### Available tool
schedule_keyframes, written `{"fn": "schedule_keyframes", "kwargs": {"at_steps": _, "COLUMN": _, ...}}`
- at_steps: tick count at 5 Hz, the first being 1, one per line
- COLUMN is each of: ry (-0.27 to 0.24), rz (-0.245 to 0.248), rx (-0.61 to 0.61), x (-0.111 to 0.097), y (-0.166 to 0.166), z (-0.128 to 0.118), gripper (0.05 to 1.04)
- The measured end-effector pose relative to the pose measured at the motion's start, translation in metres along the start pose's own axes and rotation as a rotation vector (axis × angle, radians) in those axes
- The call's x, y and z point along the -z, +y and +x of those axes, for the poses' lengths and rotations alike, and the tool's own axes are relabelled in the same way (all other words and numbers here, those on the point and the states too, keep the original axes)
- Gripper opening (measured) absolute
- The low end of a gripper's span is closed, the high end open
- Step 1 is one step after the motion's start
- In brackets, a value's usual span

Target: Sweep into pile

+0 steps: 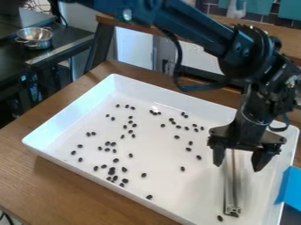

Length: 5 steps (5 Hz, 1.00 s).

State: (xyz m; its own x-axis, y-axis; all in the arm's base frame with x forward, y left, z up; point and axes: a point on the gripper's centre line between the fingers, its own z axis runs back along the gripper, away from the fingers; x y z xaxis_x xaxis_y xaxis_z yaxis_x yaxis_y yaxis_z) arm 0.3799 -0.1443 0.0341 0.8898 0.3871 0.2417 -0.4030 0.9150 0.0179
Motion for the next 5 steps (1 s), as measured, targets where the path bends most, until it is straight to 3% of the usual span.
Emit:
{"fn": "schedule_keyframes", "kwargs": {"at_steps": 1, "ry": 0.022, "rz": 0.013, "rx": 0.000, "x": 0.005, "y": -0.002, "z": -0.001, "gripper": 0.640}}
{"fn": "schedule_keyframes", "kwargs": {"at_steps": 2, "ry": 0.033, "rz": 0.020, "rx": -0.003, "x": 0.006, "y": -0.002, "z": -0.002, "gripper": 0.402}}
{"fn": "schedule_keyframes", "kwargs": {"at_steps": 3, "ry": 0.034, "rz": 0.024, "rx": 0.032, "x": 0.009, "y": 0.002, "z": -0.006, "gripper": 0.375}}
{"fn": "schedule_keyframes", "kwargs": {"at_steps": 5, "ry": -0.017, "rz": -0.026, "rx": 0.128, "x": 0.017, "y": 0.037, "z": 0.009, "gripper": 0.370}}
